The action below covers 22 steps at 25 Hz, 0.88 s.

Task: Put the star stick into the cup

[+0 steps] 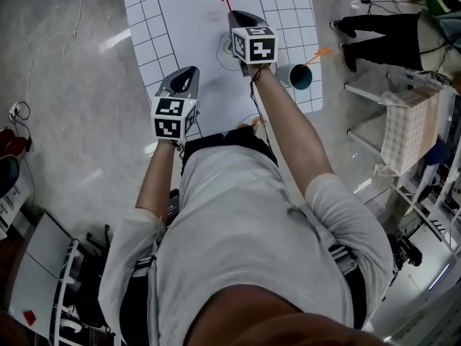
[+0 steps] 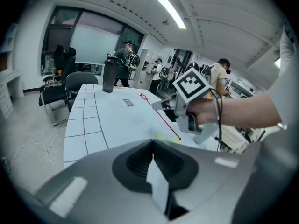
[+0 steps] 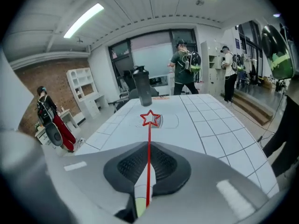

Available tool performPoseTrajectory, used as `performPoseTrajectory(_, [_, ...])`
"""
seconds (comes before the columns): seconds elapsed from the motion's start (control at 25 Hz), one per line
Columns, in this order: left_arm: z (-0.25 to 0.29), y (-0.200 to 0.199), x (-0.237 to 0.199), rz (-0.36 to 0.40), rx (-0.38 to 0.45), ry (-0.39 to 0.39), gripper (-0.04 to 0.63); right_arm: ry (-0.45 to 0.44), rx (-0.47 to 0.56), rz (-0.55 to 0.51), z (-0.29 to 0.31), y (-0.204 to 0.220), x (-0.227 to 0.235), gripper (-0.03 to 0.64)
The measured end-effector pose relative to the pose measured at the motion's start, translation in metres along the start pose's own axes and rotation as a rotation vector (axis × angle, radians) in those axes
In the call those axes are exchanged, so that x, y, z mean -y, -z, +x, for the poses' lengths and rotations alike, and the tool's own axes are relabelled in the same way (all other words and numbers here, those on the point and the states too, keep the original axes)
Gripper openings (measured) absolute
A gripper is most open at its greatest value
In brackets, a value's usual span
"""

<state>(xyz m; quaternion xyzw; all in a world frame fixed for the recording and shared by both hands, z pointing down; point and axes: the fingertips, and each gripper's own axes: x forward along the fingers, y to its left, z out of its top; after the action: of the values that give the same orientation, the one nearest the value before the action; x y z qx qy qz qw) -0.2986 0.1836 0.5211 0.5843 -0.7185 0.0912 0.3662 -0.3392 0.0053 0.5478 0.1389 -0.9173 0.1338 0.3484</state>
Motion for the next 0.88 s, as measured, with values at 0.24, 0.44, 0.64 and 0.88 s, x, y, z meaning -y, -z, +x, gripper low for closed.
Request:
performPoseTrajectory(0.24, [0.001,-0.019,0.019,0.025,0.059,-0.006,0.003,-0.098,0.188,-0.052,-0.065,-0.037,-0.033,0.014])
performPoseTrajectory(0.44, [0.004,-0.024,0.049,0.040,0.087,0.008,0.003,-0.157,0.355,-0.112,-0.126,-0.061,-0.039,0.014])
performPoseTrajectory(0.64, [0.005,-0.030,0.076,0.067,0.110,0.033,0.003,-0.178,0.606,-0.059,-0.211,-0.089,-0.020,0.014])
performPoseTrajectory(0.88, [0.014,-0.042,0.124,0.112,0.145,0.094,0.003,-0.109,0.871,0.024,-0.311,-0.084,0.040,0.014])
